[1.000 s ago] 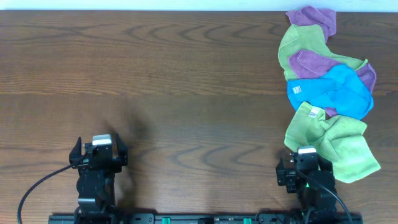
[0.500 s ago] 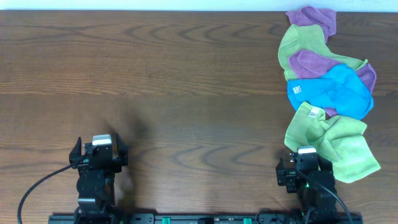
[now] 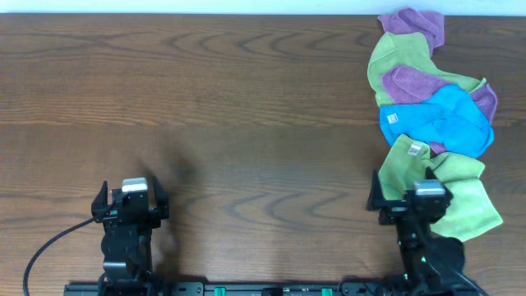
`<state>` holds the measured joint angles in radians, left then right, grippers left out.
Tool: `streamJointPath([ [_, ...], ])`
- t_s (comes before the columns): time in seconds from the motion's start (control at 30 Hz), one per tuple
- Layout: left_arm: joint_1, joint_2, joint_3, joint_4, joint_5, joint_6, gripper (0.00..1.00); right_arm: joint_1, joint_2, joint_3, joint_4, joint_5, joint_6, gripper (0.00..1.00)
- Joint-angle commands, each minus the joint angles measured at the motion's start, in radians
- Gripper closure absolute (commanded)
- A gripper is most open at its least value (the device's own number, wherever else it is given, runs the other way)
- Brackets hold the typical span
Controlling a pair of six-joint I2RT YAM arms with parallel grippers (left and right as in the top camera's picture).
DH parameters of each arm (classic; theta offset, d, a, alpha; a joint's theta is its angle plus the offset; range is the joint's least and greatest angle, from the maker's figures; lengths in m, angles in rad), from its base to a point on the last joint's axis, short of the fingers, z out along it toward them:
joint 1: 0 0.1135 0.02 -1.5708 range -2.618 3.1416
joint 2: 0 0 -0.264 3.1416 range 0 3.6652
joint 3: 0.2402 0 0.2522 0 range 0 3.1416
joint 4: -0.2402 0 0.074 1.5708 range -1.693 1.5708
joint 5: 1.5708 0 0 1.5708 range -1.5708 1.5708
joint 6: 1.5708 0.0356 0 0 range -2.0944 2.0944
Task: Fold the cloth
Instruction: 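Reach right gripper to the lime-green cloth in the pile and grasp it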
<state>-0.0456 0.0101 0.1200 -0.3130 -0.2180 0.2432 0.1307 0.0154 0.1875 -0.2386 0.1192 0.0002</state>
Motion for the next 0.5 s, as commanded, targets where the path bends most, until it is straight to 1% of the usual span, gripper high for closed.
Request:
streamJointPath([
  [0.0,0.006,-0.006,-0.020,-0.013,-0.025,0.012,0.05,0.005,-0.004,-0.002,0.051,0.110,0.168,0.01],
  [0.07,0.006,-0.006,-0.020,-0.013,-0.025,0.012,0.05,-0.002,0.013,-0.002,0.056,0.203,0.201,0.01],
  [0.13,0.006,-0.006,-0.020,-0.013,-0.025,0.012,0.05,-0.019,0.053,-0.001,0.055,0.275,0.285,0.01],
  [0.2,0.006,-0.006,-0.020,-0.013,-0.025,0.012,0.05,-0.048,0.131,0.002,0.054,0.298,0.366,0.01],
  [0.33,0.006,-0.006,-0.020,-0.013,-0.025,0.012,0.05,-0.161,0.367,0.034,0.021,0.285,0.528,0.01],
  [0.47,0.006,-0.006,-0.020,-0.013,-0.025,0.012,0.05,-0.267,0.581,0.140,-0.041,0.175,0.537,0.01],
])
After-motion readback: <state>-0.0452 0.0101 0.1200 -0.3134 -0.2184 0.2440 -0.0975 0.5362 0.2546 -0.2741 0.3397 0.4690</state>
